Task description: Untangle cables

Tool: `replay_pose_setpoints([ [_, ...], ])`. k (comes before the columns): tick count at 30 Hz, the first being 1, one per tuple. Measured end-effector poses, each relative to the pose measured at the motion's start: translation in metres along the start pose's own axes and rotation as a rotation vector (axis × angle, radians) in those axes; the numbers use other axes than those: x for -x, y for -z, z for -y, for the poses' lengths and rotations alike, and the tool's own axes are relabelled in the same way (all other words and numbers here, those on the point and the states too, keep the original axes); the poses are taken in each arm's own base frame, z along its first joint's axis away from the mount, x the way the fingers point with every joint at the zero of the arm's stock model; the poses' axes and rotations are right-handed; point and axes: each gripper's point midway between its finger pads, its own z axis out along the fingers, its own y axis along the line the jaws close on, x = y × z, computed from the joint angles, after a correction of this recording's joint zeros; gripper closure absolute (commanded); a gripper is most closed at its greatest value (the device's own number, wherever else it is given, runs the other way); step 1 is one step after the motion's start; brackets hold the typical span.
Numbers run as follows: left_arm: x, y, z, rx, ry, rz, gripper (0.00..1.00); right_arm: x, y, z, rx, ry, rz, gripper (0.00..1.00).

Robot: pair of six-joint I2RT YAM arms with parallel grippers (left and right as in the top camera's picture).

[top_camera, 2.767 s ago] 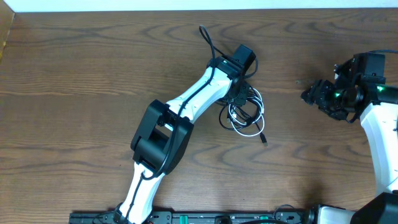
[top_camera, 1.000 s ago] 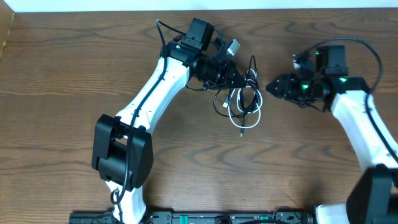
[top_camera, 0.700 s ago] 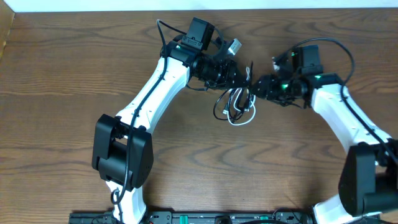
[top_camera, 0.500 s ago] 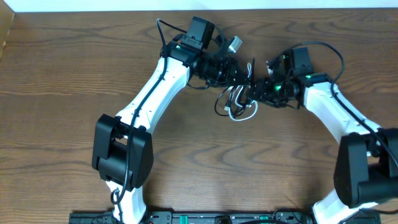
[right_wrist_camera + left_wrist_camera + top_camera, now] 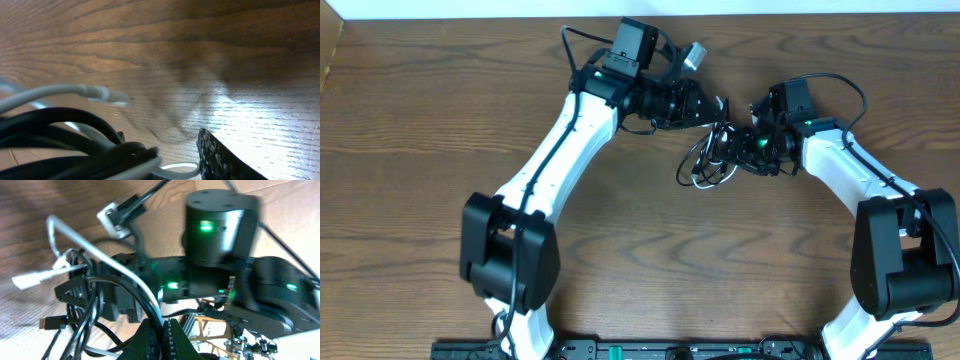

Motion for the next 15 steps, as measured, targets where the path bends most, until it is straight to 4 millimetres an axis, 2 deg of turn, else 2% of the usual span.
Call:
replay_pose_setpoints([
  [7,0.015,0.040,0.030,-0.025,-0.059,0.103,0.92,-0.002,0.002,0.009,-0.036,-0.025,-0.009,0.59],
  [12,0.024,0.087,0.055,-0.040,-0.108,0.203,0.93,0.001,0.004,0.023,-0.091,-0.049,0.001,0.59],
  [15,0.028,0.107,0.060,-0.039,-0.123,0.246,0.93,0.000,0.004,0.026,-0.105,-0.051,0.003,0.59],
])
